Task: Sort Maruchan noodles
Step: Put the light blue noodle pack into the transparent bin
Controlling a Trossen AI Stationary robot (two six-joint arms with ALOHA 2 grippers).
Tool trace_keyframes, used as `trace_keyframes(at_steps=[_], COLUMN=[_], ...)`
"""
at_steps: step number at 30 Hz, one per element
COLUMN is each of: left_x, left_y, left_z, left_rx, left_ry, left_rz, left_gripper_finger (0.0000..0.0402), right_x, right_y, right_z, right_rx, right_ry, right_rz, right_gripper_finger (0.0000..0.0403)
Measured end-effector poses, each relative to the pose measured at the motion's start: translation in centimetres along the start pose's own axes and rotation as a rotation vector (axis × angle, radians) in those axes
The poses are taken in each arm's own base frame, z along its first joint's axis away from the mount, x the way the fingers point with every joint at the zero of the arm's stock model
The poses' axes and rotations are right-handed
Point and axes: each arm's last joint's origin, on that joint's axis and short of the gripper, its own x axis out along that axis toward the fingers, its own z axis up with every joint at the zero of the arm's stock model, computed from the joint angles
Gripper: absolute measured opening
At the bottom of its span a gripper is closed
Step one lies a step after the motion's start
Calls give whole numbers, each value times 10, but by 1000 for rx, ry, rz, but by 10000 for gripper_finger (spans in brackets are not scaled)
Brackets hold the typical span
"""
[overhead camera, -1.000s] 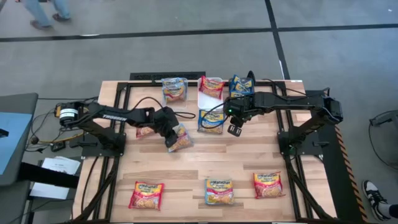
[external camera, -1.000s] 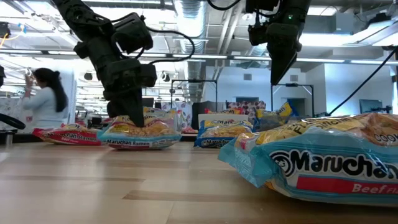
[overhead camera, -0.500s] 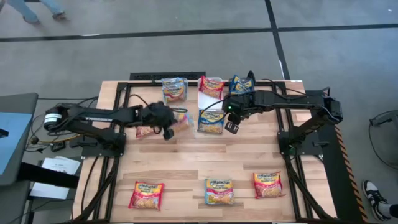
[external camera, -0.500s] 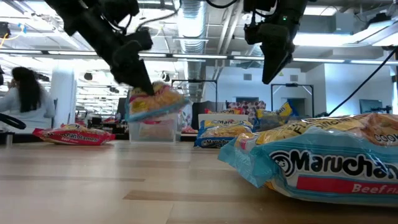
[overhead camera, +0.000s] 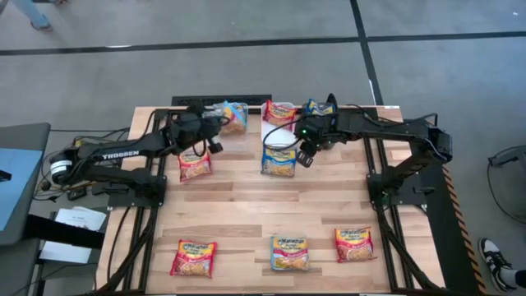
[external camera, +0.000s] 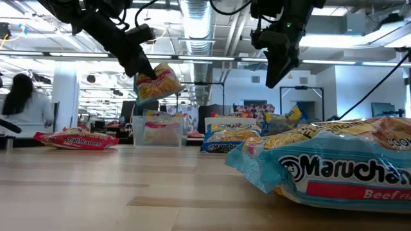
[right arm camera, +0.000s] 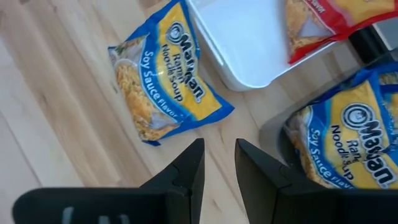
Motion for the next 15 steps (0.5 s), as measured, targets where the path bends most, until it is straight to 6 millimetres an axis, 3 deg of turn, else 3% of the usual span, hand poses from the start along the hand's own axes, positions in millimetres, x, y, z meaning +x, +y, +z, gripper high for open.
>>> trace_keyframes(at_steps=[6, 15], left_x=[5, 9], left_y=[7, 18], left_z=[-4, -4], left_rx=[129, 143], left_ry=[-29, -45], left_rz=[-40, -18], left_gripper_finger=[0, 0], right_x=[1, 2], right_y=[-8, -16], right_z=[2, 4], right_rx=[20, 48], right_ry=[-5, -5], right_rz=[-12, -25], right_gripper_finger=[113, 113])
